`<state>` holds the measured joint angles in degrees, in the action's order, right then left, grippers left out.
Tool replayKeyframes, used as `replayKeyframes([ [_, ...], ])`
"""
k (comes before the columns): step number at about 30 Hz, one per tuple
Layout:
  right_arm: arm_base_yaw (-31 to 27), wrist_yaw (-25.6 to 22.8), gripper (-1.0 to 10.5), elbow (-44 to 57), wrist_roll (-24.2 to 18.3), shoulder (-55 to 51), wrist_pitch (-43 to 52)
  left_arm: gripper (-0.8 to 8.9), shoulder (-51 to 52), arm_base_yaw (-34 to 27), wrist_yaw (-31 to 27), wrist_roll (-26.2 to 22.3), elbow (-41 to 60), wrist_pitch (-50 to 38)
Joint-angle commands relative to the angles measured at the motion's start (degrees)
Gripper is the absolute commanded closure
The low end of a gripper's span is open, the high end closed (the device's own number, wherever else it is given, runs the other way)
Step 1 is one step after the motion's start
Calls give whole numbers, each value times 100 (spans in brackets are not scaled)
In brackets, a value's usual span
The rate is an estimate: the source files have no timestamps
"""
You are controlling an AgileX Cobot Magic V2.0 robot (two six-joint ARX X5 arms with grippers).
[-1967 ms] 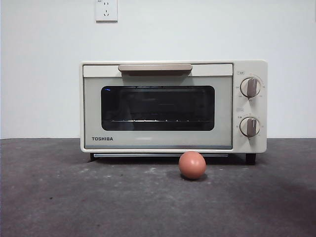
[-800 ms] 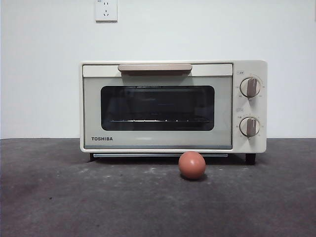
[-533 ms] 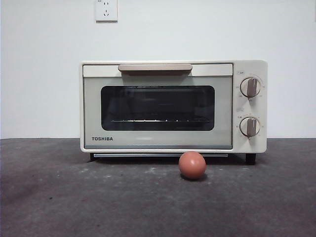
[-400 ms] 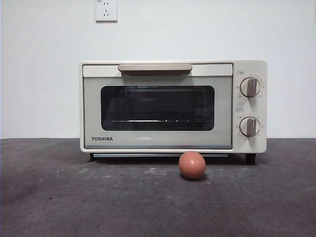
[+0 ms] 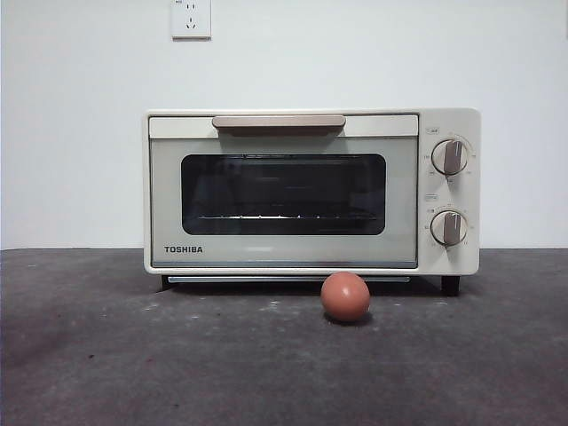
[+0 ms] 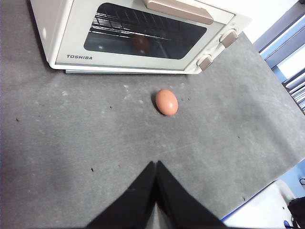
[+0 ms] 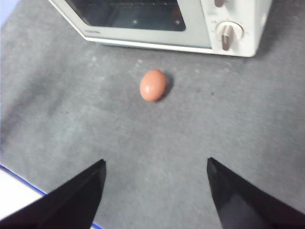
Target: Eggoven
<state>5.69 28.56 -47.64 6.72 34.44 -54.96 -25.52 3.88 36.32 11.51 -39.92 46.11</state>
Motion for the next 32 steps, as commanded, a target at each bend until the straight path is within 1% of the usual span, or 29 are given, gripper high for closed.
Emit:
replayKeyframes([
  [1, 87, 114, 603, -85, 313, 299, 361, 806, -31, 11, 28, -46, -101, -68],
  [6, 448, 114, 603, -85, 542, 966, 929, 806, -31, 11, 31, -33, -101, -70],
  [8, 678, 17, 603, -85, 654, 1307, 1204, 806, -31, 11, 31, -33, -101, -72],
  [12, 1207, -315, 603, -85, 905, 1971, 1843, 806, -31, 11, 31, -33, -101, -70],
  [15, 1646, -662, 603, -87, 1128, 2535, 2389, 806, -31, 11, 31, -33, -101, -70],
  [19, 2081, -1040, 603, -111, 1364, 3268, 2955, 806, -31, 11, 31, -33, -101, -70],
  [22, 2350, -1370, 603, -181, 1438, 3814, 3289, 806, -31, 13, 31, -33, -101, -68],
  [25, 2581, -1705, 603, -376, 1436, 4358, 3432, 806, -31, 13, 31, -33, -101, -70],
  [28, 2721, -1851, 603, -597, 1436, 4861, 3543, 806, -31, 13, 31, -33, -101, -70],
  [32, 2887, -2264, 603, -1036, 1436, 5740, 3545, 806, -31, 28, 31, -33, -101, -66],
])
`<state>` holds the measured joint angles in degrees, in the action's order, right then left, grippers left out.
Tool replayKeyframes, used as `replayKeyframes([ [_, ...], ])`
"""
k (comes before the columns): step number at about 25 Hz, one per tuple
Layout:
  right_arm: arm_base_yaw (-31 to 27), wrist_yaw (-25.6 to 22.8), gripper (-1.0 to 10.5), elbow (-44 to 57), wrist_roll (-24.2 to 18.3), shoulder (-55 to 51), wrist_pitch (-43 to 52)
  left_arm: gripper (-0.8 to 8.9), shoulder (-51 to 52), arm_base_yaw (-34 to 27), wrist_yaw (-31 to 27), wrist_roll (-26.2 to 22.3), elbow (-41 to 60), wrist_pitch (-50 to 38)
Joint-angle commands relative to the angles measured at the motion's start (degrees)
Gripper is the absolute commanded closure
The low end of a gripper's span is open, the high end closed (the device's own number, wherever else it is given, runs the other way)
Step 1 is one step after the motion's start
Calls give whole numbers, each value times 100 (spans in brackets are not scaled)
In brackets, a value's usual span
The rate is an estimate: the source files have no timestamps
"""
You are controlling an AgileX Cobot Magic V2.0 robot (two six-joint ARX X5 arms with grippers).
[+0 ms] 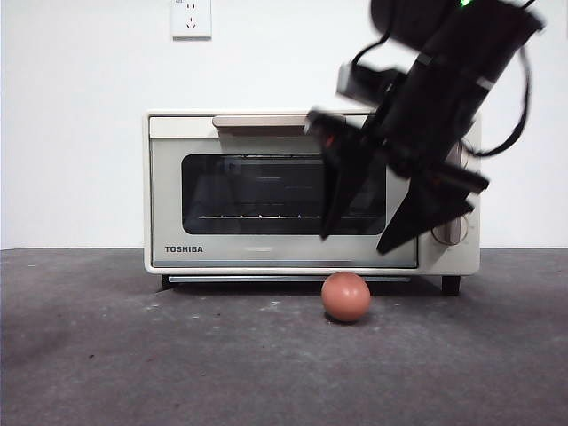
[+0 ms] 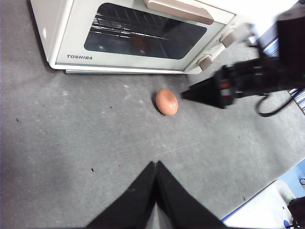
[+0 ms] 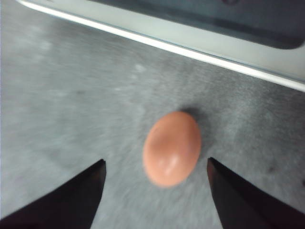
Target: Eggoven
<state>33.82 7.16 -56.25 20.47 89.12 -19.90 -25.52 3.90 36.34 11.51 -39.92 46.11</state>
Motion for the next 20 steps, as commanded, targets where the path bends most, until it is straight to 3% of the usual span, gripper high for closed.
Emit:
replayKeyframes([
  [1, 96, -188, 603, -264, 59, 431, 48, 806, -31, 31, 28, -33, -101, -66],
  [13, 254, -573, 606, -643, 57, 1355, 52, 806, -31, 31, 28, -33, -101, -70],
  [20, 313, -579, 796, -643, 59, 1390, -179, 806, -31, 31, 28, -33, -101, -90],
])
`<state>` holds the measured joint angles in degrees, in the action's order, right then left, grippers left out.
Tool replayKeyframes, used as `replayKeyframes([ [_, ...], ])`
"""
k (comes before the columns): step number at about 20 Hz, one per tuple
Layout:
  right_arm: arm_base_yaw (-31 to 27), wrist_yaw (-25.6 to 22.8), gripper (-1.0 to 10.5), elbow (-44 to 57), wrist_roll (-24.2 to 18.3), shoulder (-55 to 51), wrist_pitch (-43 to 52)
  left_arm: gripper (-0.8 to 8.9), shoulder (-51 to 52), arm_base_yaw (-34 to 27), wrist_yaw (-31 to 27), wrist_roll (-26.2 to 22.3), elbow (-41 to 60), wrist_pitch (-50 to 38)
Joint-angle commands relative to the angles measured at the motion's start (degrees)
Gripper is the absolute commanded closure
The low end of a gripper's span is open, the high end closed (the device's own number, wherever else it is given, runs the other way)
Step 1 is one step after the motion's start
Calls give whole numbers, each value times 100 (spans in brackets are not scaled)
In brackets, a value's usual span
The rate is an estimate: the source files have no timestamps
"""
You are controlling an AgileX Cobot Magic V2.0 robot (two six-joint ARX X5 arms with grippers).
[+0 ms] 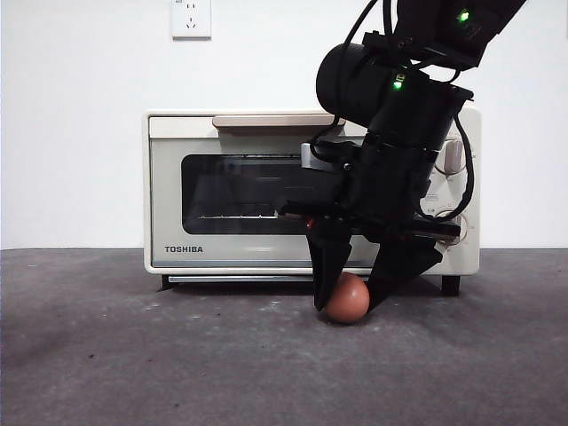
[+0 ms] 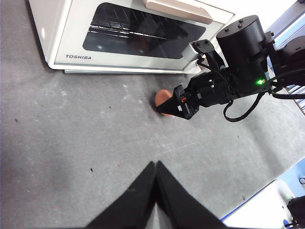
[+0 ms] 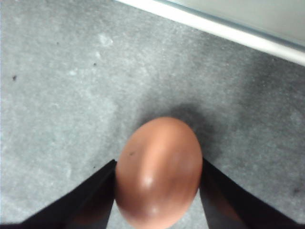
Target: Eggoven
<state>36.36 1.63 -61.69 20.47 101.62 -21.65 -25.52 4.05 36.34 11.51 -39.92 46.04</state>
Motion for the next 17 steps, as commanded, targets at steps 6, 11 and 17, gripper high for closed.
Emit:
replayKeyframes([
  [6, 72, 2, 944, -101, -39, 103, -136, 806, -72, 15, 28, 9, -101, -216],
  [11, 188, -17, 944, -101, -326, -684, -636, 806, -560, 79, 20, 166, -129, -929],
  [17, 529, -114, 944, -101, -592, -2573, -1287, 806, -1799, 680, -518, 155, -706, -1744],
])
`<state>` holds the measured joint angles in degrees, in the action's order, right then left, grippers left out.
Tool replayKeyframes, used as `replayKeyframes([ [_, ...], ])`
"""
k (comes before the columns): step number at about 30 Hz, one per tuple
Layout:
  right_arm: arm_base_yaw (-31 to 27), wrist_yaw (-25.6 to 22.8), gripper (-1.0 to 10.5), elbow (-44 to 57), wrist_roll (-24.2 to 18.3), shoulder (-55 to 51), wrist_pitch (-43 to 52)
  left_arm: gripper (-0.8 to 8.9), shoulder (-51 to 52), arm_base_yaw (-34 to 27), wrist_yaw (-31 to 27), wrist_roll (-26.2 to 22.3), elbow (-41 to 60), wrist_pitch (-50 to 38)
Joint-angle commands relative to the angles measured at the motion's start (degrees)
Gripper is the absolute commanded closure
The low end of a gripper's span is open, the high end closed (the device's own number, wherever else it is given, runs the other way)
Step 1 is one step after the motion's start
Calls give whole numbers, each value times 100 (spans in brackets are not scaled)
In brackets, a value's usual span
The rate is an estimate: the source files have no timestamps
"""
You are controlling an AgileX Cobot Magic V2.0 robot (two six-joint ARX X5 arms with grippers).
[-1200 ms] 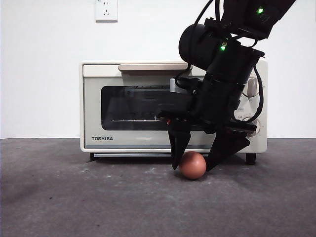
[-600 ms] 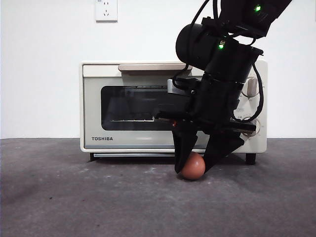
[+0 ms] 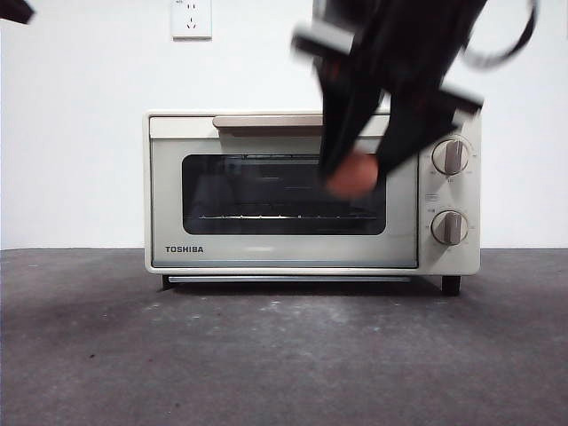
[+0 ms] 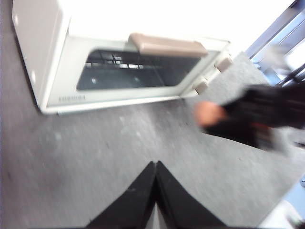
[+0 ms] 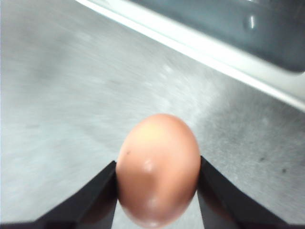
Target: Eggoven
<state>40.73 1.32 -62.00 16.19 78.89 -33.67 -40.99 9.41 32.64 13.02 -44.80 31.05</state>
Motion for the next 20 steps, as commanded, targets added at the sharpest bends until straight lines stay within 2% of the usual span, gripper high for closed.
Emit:
replayKeyframes([
  [1, 151, -179, 944, -70, -188, -634, -225, 806, -476, 299, -258, 4, -337, -450],
  [8, 227, -592, 944, -70, -293, -2253, -1023, 806, -2037, 1182, -1014, 2, -1139, -1482],
  [14, 227, -636, 944, -70, -299, -2914, -1303, 806, -3071, 1554, -1303, -79, -1674, -1895],
  [20, 227, -789, 944, -70, -315, -3353, -1563, 806, -3941, 1849, -1620, -387, -2225, -2011],
])
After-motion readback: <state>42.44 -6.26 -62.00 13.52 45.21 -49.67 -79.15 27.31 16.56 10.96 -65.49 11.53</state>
